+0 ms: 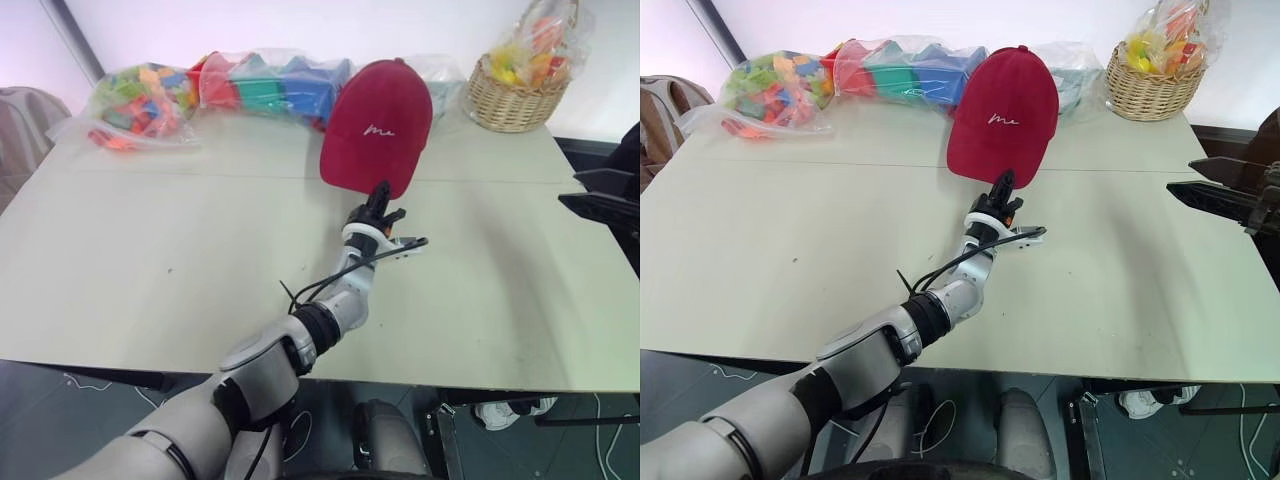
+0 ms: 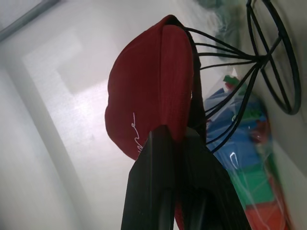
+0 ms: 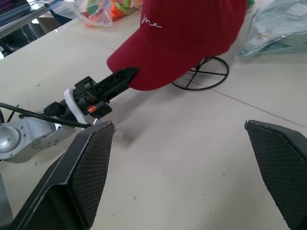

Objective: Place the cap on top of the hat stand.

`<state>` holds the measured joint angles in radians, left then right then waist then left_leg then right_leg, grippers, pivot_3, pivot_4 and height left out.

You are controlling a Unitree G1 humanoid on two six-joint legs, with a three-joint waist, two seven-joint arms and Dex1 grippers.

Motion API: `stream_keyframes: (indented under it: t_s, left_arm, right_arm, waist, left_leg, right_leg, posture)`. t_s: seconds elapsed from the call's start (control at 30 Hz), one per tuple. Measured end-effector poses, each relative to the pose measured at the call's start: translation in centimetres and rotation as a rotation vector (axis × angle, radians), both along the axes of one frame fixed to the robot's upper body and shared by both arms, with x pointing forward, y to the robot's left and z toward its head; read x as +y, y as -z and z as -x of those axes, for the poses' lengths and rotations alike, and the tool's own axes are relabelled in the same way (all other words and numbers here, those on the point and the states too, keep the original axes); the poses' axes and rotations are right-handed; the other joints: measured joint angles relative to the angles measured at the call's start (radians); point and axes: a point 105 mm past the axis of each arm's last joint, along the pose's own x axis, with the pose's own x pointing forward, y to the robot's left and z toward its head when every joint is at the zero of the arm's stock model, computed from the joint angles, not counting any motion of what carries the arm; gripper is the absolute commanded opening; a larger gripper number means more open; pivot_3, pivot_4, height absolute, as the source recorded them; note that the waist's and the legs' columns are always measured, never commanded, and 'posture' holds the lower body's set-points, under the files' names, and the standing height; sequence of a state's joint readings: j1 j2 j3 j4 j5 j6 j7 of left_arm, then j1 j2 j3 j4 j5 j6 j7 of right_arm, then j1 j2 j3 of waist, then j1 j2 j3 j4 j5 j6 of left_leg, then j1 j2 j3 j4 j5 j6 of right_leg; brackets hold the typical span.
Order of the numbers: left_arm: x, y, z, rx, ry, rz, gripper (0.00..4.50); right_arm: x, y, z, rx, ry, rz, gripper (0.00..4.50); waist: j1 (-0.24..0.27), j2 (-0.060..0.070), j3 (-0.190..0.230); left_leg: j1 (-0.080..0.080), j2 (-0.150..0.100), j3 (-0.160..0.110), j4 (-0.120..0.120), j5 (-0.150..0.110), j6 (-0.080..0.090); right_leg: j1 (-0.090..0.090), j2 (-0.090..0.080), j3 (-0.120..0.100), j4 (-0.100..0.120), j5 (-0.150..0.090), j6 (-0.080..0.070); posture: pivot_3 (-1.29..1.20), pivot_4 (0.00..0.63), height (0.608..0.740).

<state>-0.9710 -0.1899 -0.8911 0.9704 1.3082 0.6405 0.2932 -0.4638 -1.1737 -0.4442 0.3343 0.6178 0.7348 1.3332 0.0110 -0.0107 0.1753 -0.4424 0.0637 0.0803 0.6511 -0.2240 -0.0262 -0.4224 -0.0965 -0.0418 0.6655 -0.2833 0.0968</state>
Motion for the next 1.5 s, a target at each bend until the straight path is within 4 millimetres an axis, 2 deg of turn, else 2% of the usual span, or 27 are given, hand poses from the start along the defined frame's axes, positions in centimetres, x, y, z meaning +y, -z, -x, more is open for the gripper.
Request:
stream_keyframes:
  t_s: [0.47,0.73,0.97,1.2,1.37,1.47,1.5]
  left_arm:
    - [-0.2,-0.5,-0.1,0.027,0.061,0.163,0.03]
    - [0.5,-2.0,-0.8,0.022,0.054,0.315,0.03]
    - [0.4,-1.8,-0.9,0.029,0.06,0.305,0.03]
    - [-1.5,-0.9,-0.1,-0.003,0.139,0.112,0.03]
    - [-1.6,-0.6,-0.1,0.006,0.138,0.093,0.03]
    - [-1.6,-0.6,-0.1,0.01,0.137,0.088,1.04]
    - [-1.6,-0.5,-0.1,0.013,0.138,0.086,1.52]
  right_arm:
    - [0.7,-0.3,0.0,-0.002,0.004,0.014,4.5]
    - [1.3,-0.3,0.0,0.0,0.009,0.017,4.5]
    - [1.7,-0.5,-0.1,-0.01,0.01,0.015,4.5]
    - [1.9,-0.5,-0.4,-0.015,0.022,0.004,4.5]
    - [2.1,-0.4,-0.5,-0.021,0.019,-0.011,4.5]
    - [2.1,-0.3,-0.6,-0.023,0.022,-0.016,4.5]
    - [2.2,-0.3,-0.6,-0.023,0.021,-0.017,4.5]
  waist:
    - [0.001,0.0,0.0]
    - [0.002,0.0,0.0]
    - [0.001,0.0,0.0]
    - [0.003,0.0,0.0]
    - [0.003,0.0,0.0]
    - [0.004,0.0,0.0]
    - [0.004,0.0,0.0]
  left_leg:
    - [0.0,0.0,0.0,0.0,0.0,0.0]
    - [0.0,0.0,0.0,0.0,0.0,0.0]
    - [0.0,0.0,-0.001,0.0,0.0,-0.001]
    - [0.0,-0.001,-0.001,0.0,0.0,-0.001]
    - [0.0,-0.001,-0.001,0.0,0.0,-0.001]
    - [-0.001,-0.001,-0.001,0.0,0.0,-0.001]
    - [-0.001,-0.001,-0.001,0.0,0.0,-0.001]
  right_leg:
    - [0.0,0.0,0.0,0.0,0.0,0.0]
    - [0.0,0.0,0.0,0.0,0.0,0.0]
    - [0.0,0.0,0.0,0.0,0.0,0.0]
    - [0.0,0.0,0.0,0.0,0.0,0.0]
    - [0.0,0.0,0.0,0.0,0.0,0.0]
    - [0.0,0.0,0.0,0.0,0.0,0.0]
    - [0.0,0.0,0.0,0.0,0.0,0.0]
  posture:
    - [0.0,0.15,0.74]
    - [0.0,0.15,0.74]
    - [0.0,0.15,0.74]
    - [0.0,0.15,0.74]
    - [0.0,0.15,0.74]
    - [0.0,0.15,0.74]
    - [0.0,0.15,0.74]
